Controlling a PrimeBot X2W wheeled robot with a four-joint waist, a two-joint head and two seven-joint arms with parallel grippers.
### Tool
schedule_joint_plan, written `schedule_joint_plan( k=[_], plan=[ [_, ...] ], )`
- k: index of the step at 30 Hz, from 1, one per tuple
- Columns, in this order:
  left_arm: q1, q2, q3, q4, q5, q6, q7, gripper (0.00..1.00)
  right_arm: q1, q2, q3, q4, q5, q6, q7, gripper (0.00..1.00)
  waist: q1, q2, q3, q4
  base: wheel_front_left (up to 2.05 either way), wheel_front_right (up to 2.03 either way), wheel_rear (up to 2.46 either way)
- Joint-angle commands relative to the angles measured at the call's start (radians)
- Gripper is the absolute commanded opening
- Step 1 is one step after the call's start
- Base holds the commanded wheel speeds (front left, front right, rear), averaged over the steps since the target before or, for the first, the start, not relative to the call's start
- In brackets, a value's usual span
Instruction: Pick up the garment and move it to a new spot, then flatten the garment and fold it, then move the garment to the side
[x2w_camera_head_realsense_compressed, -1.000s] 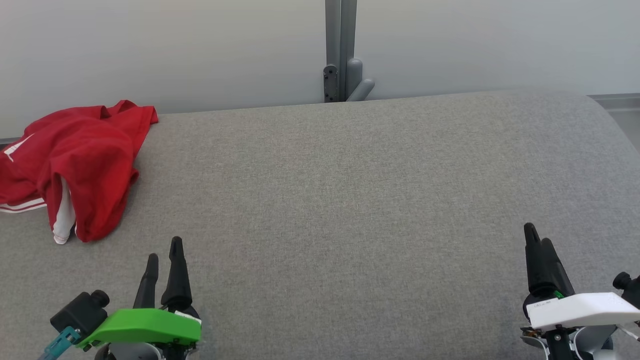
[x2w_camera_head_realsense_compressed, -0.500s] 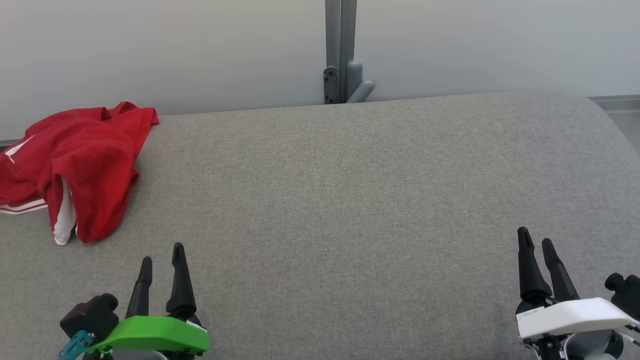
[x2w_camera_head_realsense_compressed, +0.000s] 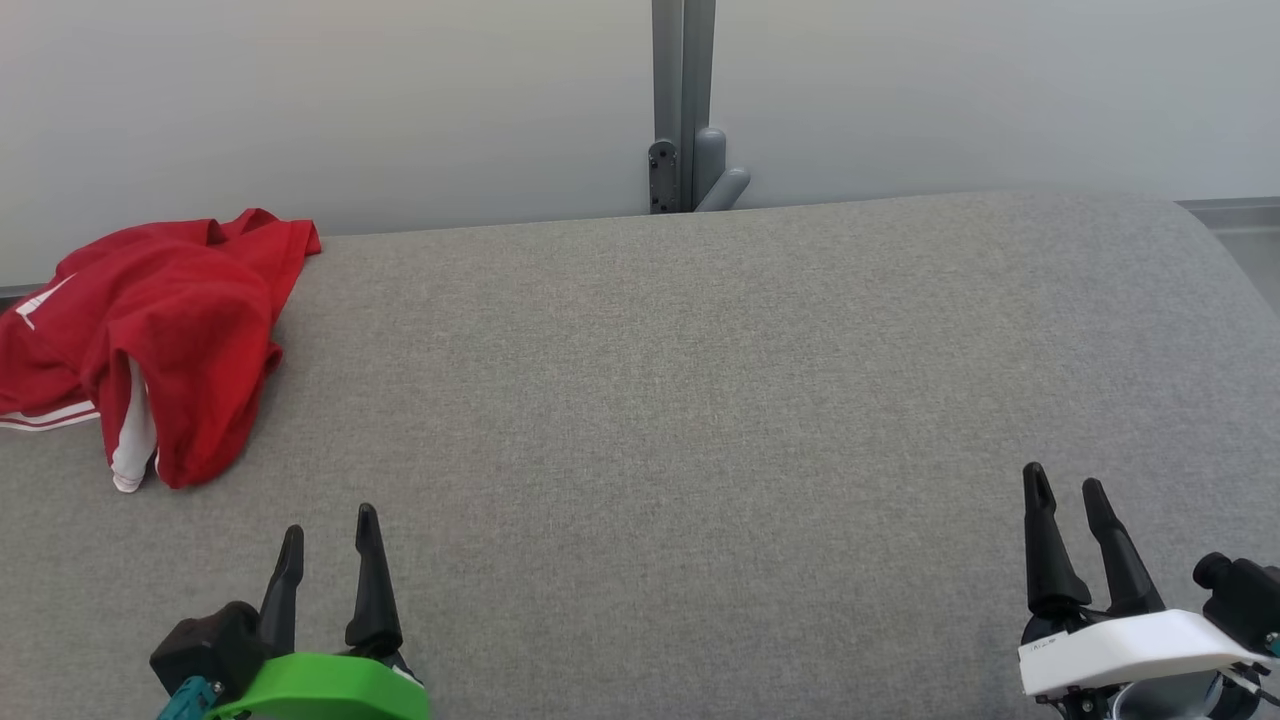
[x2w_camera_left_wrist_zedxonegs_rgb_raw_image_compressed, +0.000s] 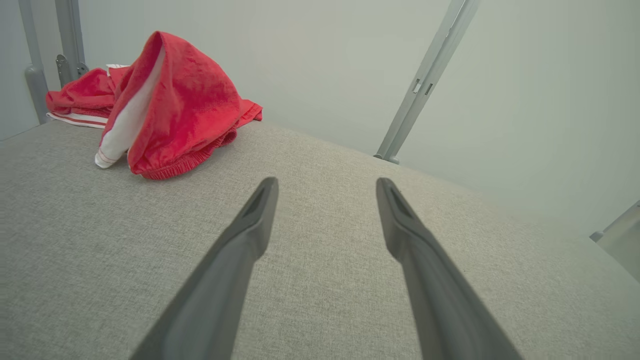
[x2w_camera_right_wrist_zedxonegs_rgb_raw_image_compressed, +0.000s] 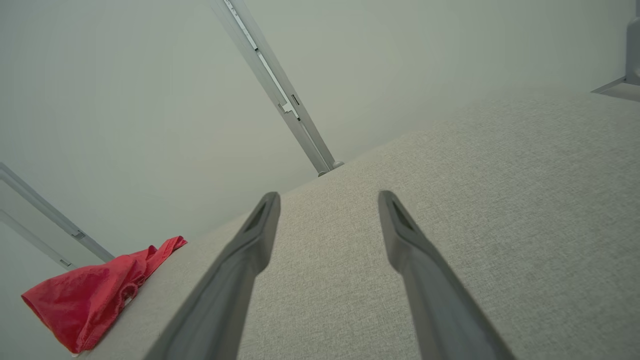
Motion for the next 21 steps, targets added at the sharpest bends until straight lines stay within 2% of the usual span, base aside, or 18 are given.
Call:
schedule_joint_plan(
  k=[1, 11, 21],
  plan=[
    [0.008, 0.008, 0.001, -0.006, 0.033, 0.004, -0.01, 1.0, 0.006, -0.007, 0.003, -0.015, -0.028, 0.0, -0.012, 1.0, 0.0, 0.0, 0.0, 0.0, 0.0, 0.0, 0.0],
    [0.023, 0.008, 0.007, 0.002, 0.13, 0.009, -0.032, 1.0, 0.018, -0.007, 0.011, -0.026, -0.119, 0.001, -0.037, 1.0, 0.0, 0.0, -0.002, 0.002, 0.0, 0.0, 0.0],
    [0.032, 0.009, 0.011, 0.016, 0.206, -0.007, -0.052, 1.0, 0.027, -0.008, 0.019, -0.033, -0.203, 0.0, -0.059, 1.0, 0.0, 0.0, -0.005, 0.003, 0.0, 0.0, 0.0]
  ],
)
